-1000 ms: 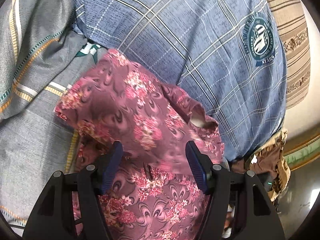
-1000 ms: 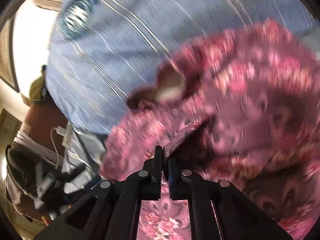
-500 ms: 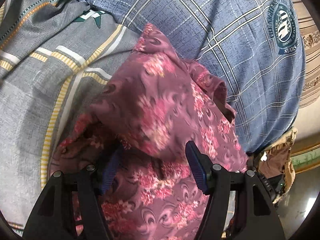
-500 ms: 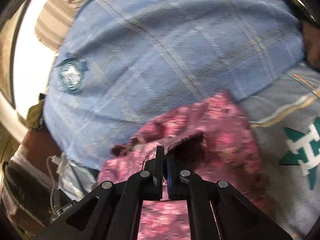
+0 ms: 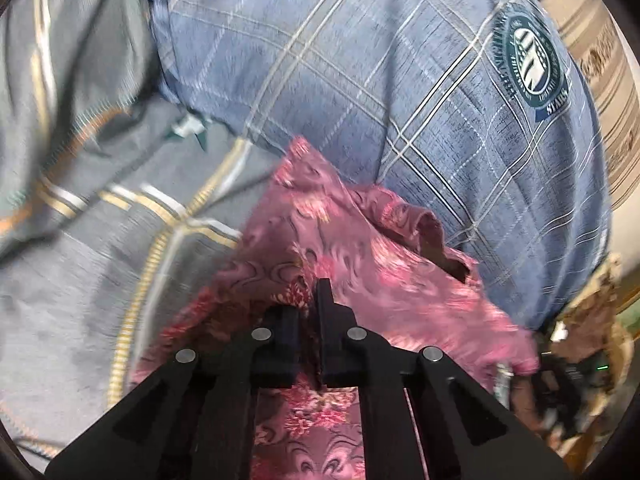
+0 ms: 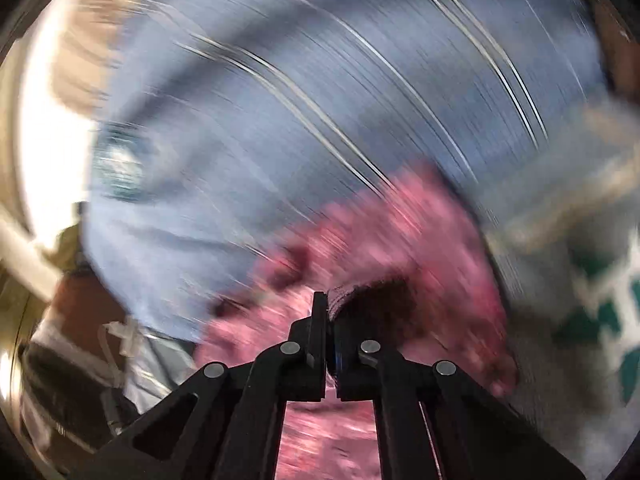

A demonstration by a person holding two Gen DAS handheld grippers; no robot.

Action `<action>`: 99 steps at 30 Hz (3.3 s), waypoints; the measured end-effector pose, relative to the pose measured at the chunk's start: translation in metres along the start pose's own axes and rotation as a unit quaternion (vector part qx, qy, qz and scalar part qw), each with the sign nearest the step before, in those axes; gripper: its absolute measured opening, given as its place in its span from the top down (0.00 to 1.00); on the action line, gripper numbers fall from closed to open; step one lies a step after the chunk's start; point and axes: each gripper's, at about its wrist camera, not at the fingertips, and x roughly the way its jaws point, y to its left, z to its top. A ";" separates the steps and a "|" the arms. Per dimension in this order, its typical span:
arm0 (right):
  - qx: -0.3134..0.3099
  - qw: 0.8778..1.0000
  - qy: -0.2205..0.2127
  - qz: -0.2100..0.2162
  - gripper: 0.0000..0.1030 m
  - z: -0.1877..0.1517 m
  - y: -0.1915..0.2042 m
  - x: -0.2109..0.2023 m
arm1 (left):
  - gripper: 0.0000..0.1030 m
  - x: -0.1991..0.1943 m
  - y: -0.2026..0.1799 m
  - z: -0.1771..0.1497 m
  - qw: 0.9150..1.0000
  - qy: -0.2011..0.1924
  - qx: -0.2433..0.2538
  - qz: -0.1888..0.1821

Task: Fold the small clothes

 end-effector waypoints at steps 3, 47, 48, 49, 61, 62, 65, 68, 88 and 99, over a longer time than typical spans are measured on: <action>-0.040 0.995 0.039 -0.079 0.98 -0.007 -0.005 0.011 | 0.95 0.018 0.003 -0.013 0.999 0.046 -0.023 0.006; -0.436 0.861 0.253 -0.072 0.95 -0.135 0.255 0.321 | 0.94 0.042 0.034 -0.014 0.993 0.088 -0.068 -0.036; -0.428 0.862 0.259 -0.083 0.95 -0.138 0.249 0.323 | 0.93 0.040 0.032 -0.015 0.993 0.087 -0.066 -0.035; -0.418 0.869 0.254 -0.078 0.94 -0.136 0.248 0.319 | 0.93 0.037 0.030 -0.016 0.994 0.085 -0.063 -0.034; -0.281 0.940 0.181 -0.065 0.78 -0.059 0.144 0.114 | 0.78 0.021 0.012 -0.004 0.998 0.061 -0.011 -0.020; -0.264 0.946 0.173 -0.079 0.78 -0.052 0.129 0.101 | 0.68 0.022 0.017 0.001 0.998 0.060 -0.012 -0.019; -0.199 0.958 0.132 -0.159 0.74 -0.026 0.066 0.051 | 0.62 0.026 0.020 0.008 0.998 0.057 0.007 0.002; -0.123 0.965 0.112 -0.202 0.73 -0.015 0.007 0.007 | 0.62 0.034 0.014 0.005 0.997 0.064 0.035 0.022; -0.078 0.980 0.096 -0.156 0.90 -0.039 0.010 0.038 | 0.62 0.043 0.006 -0.003 0.994 0.066 0.069 0.062; -0.134 0.962 0.084 -0.223 0.89 -0.039 0.013 0.040 | 0.62 0.042 -0.004 -0.012 0.989 0.054 0.108 0.090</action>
